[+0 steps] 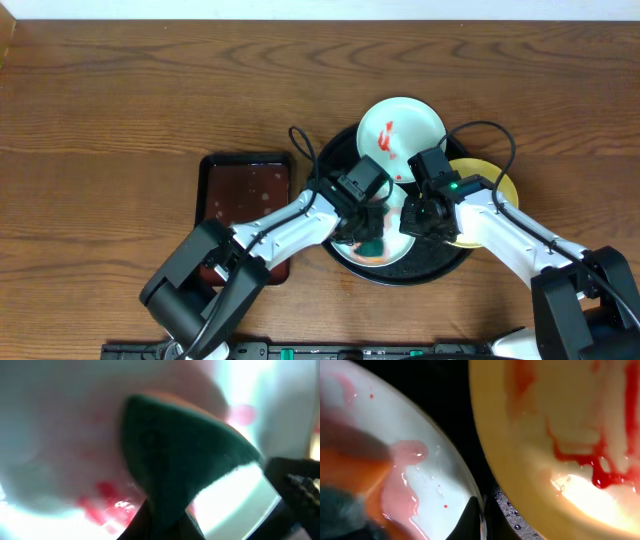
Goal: Clean dirty plates on tray and stack at the side
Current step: 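Scrub the mint plate surface with the sponge in the left gripper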
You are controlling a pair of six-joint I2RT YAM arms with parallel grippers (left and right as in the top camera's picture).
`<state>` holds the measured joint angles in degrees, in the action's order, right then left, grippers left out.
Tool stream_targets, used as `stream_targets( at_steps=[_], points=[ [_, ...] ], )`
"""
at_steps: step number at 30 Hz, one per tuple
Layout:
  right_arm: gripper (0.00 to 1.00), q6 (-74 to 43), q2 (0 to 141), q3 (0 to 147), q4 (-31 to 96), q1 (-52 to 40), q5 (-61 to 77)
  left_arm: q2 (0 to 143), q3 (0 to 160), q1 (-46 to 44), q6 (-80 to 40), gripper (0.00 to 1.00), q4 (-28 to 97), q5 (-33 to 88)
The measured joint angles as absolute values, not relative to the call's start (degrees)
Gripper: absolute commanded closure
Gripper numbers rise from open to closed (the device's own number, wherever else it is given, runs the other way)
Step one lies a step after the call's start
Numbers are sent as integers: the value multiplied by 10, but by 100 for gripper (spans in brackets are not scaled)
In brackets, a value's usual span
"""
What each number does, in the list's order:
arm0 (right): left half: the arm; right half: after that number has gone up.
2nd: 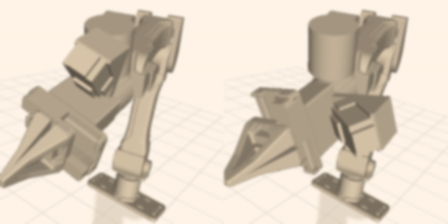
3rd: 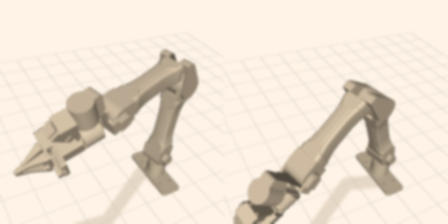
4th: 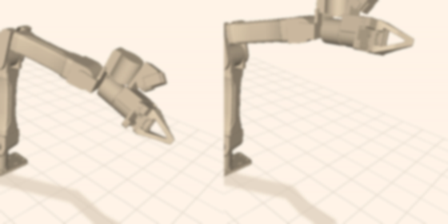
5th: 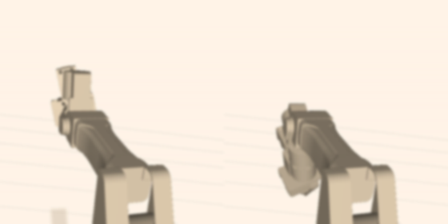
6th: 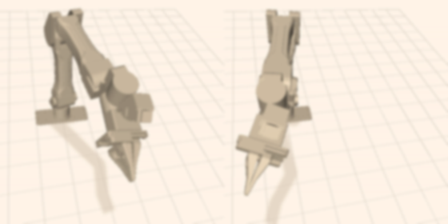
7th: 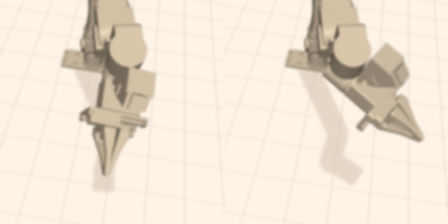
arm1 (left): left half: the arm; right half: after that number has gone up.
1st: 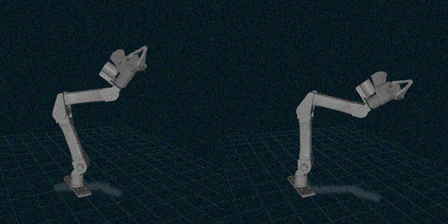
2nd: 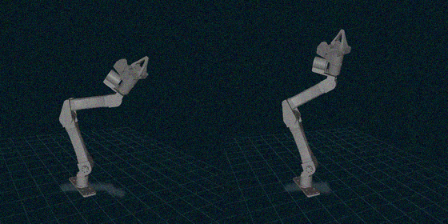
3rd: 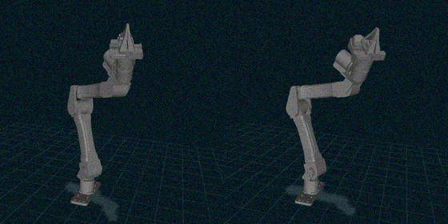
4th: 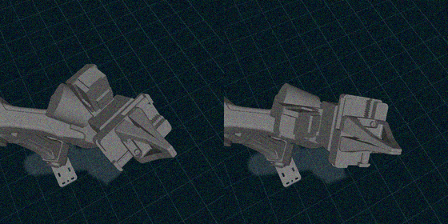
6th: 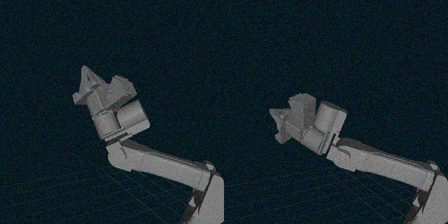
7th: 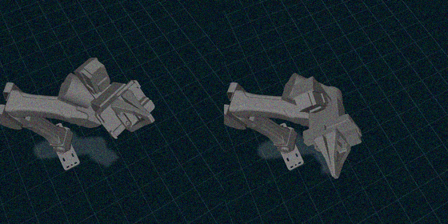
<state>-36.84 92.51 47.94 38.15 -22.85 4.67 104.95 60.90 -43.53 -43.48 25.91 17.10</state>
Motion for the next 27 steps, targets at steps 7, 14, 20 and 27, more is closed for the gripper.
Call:
stream_targets(
  at_steps=[7, 14, 20, 27],
  points=[
    [99, -369, 925, 479, 383, -229, 57, 1062, 664, -390, -407, 93, 387, 67],
    [99, -369, 925, 479, 384, -229, 67, 1068, 671, -391, -385, 92, 381, 46],
    [99, -367, 925, 480, 385, -228, 42, 1083, 670, -390, -374, 92, 293, 122],
    [99, -346, 925, 482, 388, -227, 1, 1101, 670, -399, -362, 92, 212, 189]
  ],
)
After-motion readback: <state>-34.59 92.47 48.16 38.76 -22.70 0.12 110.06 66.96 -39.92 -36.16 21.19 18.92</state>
